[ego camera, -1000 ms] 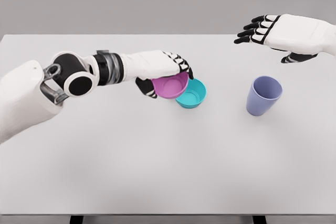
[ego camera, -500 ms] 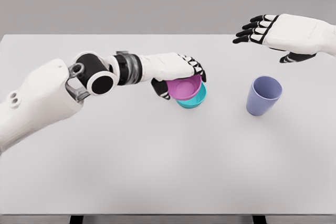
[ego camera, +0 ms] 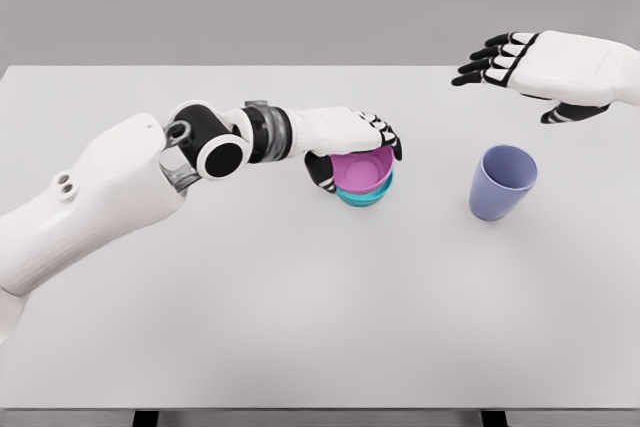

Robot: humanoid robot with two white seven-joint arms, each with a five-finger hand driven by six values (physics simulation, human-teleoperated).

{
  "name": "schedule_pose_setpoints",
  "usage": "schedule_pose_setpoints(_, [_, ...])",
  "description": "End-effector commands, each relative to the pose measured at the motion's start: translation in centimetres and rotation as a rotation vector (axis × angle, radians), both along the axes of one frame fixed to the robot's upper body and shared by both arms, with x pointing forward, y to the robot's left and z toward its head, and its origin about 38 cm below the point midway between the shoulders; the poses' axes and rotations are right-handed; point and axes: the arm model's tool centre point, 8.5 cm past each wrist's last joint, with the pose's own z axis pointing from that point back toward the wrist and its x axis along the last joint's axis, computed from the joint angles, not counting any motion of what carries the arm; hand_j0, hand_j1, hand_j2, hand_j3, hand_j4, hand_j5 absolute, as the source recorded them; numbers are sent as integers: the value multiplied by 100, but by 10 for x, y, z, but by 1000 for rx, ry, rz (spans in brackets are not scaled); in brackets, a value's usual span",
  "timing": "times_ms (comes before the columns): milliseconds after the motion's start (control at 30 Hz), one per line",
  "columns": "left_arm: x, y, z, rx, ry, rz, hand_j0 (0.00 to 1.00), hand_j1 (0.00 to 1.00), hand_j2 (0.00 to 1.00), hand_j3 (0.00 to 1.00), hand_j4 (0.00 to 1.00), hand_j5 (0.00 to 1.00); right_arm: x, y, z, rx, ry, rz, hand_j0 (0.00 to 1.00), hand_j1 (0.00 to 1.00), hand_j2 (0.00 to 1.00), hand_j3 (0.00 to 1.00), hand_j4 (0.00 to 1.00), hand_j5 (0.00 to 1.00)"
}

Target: Stacking bowl and cup with both arms

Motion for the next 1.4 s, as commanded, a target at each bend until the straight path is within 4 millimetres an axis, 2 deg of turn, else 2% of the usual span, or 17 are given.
schedule_pose_setpoints(0, [1,-1,-2,1,4,2,63,63,63,63,63,63,0,-2,0,1,3,-7,100,100,100,100,100,100])
schedule_pose_setpoints(400, [12,-4,-11,10,28,33,63,63,63,63,63,63,-2,-9,1,-13,5,-20,100,100,100,100,100,100])
schedule_pose_setpoints(467, [12,-5,-11,10,29,33,64,64,64,64,64,64,-4,-18,1,-36,12,-40,100,100,100,100,100,100])
schedule_pose_setpoints(633, [14,-5,-14,15,32,41,64,64,64,64,64,64,-11,-31,-18,-61,65,-66,100,100,100,100,100,100])
schedule_pose_setpoints(667, [14,-6,-14,14,33,41,64,64,64,64,64,64,-16,-36,-27,-74,90,-73,100,100,100,100,100,100])
schedule_pose_setpoints(700, [14,-6,-14,14,33,41,64,64,64,64,64,64,-17,-30,-22,-67,71,-57,100,100,100,100,100,100])
schedule_pose_setpoints(733, [15,-5,-14,15,33,43,64,64,64,64,64,64,-20,-29,-8,-57,31,-51,100,100,100,100,100,100])
schedule_pose_setpoints(800, [14,-5,-15,15,35,41,65,65,65,65,65,65,-22,-40,-10,-71,45,-78,100,100,100,100,100,100])
schedule_pose_setpoints(833, [14,-5,-15,15,35,43,65,65,65,65,65,65,-23,-48,-2,-72,26,-98,100,100,100,100,100,100])
schedule_pose_setpoints(900, [14,-5,-15,16,33,41,72,72,72,72,72,72,-27,-51,-1,-90,30,-102,100,100,100,100,100,100])
schedule_pose_setpoints(933, [15,-5,-15,16,34,43,95,95,95,95,95,95,-29,-43,0,-89,20,-77,100,100,100,100,100,100])
schedule_pose_setpoints(967, [14,-5,-14,14,34,40,100,100,100,100,100,100,-28,-40,0,-80,16,-71,100,100,100,100,100,100])
schedule_pose_setpoints(1033, [14,-6,-14,14,33,39,100,100,100,100,100,100,-31,-34,-8,-108,34,-48,100,100,100,100,100,100])
schedule_pose_setpoints(1100, [14,-5,-14,14,33,41,100,100,100,100,100,100,-33,-36,-17,-160,52,-51,100,100,100,100,100,100])
schedule_pose_setpoints(1233, [14,-5,-13,13,32,39,100,100,100,100,100,100,-21,-50,-45,-173,121,-107,100,100,100,100,100,100])
schedule_pose_setpoints(1367, [5,-5,-4,-3,15,8,100,100,100,100,100,100,-16,-45,-53,-163,128,-105,100,100,100,100,100,100])
